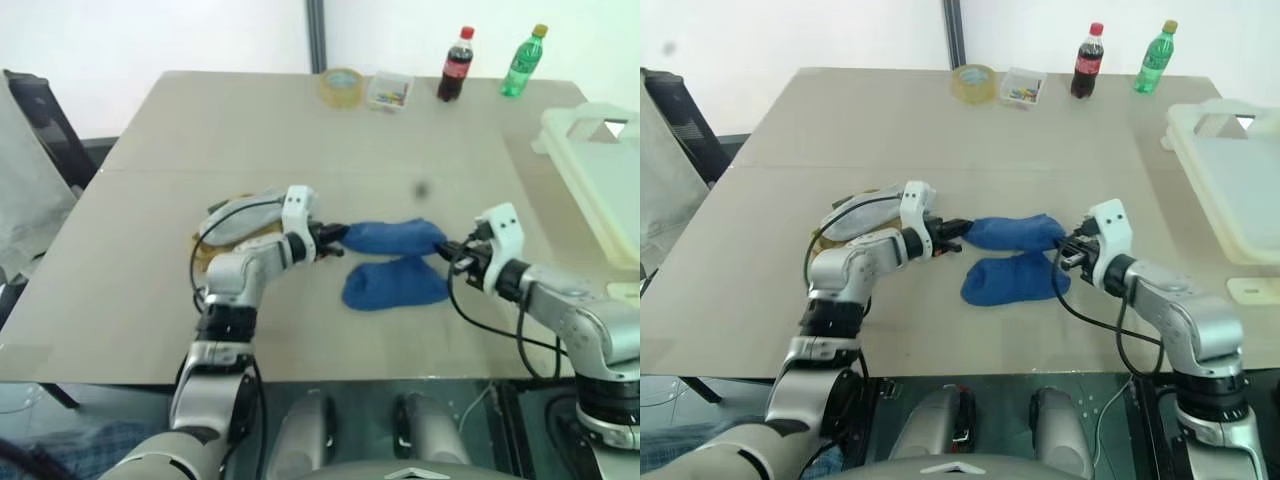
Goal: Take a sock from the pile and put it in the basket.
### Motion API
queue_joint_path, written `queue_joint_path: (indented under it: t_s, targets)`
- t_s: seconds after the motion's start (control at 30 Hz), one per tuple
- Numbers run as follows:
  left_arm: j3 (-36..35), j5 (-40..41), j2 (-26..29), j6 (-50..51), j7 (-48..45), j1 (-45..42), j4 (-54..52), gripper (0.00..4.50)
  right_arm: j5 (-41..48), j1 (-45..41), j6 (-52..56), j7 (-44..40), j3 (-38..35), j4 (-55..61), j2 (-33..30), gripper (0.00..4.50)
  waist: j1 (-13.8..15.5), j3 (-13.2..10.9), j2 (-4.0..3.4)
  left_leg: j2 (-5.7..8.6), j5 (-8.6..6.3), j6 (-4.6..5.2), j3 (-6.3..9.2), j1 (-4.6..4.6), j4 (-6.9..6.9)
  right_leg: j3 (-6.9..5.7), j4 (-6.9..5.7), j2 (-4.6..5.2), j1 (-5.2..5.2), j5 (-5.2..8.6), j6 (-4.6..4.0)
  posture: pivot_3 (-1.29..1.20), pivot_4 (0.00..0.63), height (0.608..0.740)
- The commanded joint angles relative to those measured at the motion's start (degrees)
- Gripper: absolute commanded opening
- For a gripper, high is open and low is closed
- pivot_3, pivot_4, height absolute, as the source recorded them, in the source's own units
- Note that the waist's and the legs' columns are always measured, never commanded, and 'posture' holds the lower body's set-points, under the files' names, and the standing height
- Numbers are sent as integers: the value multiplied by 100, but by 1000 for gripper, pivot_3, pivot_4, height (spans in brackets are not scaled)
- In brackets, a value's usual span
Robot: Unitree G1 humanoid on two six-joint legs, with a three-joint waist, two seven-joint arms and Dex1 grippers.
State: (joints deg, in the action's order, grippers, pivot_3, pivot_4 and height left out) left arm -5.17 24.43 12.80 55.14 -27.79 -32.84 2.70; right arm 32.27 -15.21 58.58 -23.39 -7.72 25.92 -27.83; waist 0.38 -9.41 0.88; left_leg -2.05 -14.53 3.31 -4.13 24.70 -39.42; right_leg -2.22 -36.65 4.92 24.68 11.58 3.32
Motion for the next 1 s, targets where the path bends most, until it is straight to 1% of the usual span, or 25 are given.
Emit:
queue_joint_path:
  t_s: [0.03, 0.2, 0.3, 0.4, 0.73, 1.0]
  targets:
    - [-418, 618, -275, 677, 442, 290, -1401, 22, 359, 171, 309, -32, -408, 710, -245, 0, 36, 0, 0, -1, -4, 7, 0, -2, 0, 0, 0, 0, -2, 0, 0, 0, 150, 740]
    - [-606, 1080, -706, 1355, 1004, 1023, -2628, 22, 780, 429, 776, 21, -767, 1192, -473, 0, 31, 0, 0, -2, -5, 8, 0, -8, -1, 2, -1, 0, -6, 1, -1, 0, 150, 740]
    - [-788, 1484, -1090, 1747, 1302, 1436, -3204, 22, 980, 549, 991, 38, -848, 1307, -556, 0, 28, 0, 0, 0, -5, 8, -1, -9, -1, 3, -2, -4, -6, 1, -1, 0, 150, 740]
    - [-308, 1440, -836, 1828, 1303, 1921, -3696, 22, 1086, 581, 1098, 50, -837, 1310, -608, 0, 24, 0, 0, 3, -5, 8, -2, -13, -1, 7, -1, -6, -6, 2, -3, 0, 150, 740]
    - [-300, 1738, -1096, 1831, 1730, 2413, -4166, 22, 1466, 651, 1483, 84, -881, 1426, -769, 0, 37, 1, 1, 18, -5, 9, -2, -11, -3, 13, 2, -5, -6, 13, -22, 0, 150, 740]
    - [-265, 1950, -1125, 1809, 1931, 2529, -4262, 22, 1614, 731, 1498, 196, -867, 1404, -826, 0, 38, 1, 1, 19, -5, 9, -2, -12, -3, 13, 2, -5, -7, 15, -24, 0, 150, 740]
